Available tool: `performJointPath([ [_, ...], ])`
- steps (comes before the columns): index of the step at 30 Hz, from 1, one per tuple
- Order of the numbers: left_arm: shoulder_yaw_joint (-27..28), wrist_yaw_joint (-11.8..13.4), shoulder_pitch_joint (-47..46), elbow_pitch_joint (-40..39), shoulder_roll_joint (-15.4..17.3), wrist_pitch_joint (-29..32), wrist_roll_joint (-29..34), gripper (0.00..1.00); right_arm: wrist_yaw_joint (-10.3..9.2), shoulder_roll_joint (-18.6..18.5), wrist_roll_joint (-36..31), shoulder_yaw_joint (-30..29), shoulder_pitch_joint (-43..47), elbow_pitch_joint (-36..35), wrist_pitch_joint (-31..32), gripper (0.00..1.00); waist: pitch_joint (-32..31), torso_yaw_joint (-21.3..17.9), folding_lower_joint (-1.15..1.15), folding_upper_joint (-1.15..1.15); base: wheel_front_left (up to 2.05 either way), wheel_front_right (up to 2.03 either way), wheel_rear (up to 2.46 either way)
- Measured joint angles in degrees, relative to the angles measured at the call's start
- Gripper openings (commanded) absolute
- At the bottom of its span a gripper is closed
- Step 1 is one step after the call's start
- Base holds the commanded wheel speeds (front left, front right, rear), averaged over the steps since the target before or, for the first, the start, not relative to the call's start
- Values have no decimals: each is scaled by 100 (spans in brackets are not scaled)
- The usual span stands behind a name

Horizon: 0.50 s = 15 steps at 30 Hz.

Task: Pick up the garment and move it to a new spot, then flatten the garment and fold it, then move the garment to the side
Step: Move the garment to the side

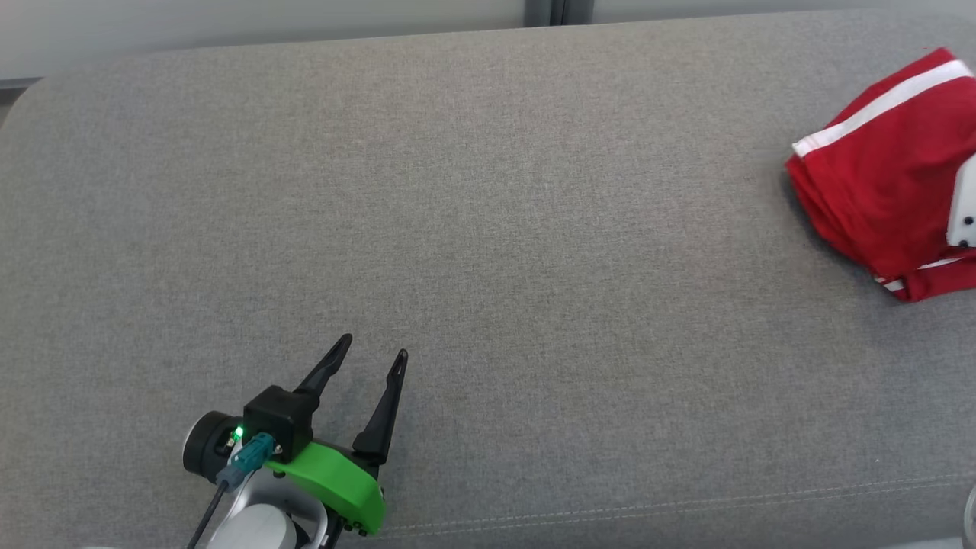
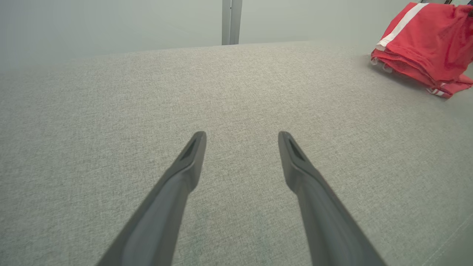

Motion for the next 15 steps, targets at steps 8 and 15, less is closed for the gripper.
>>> performJointPath([
  [8,-25,31,-81,-205,187,171,58,100,0,-171,-242,-719,131,-304,-1,0,288,100,0,0,0,0,0],
  [15,-71,48,-176,-337,245,253,111,100,0,-203,-633,-1057,150,-461,-47,100,516,187,0,0,0,0,0],
])
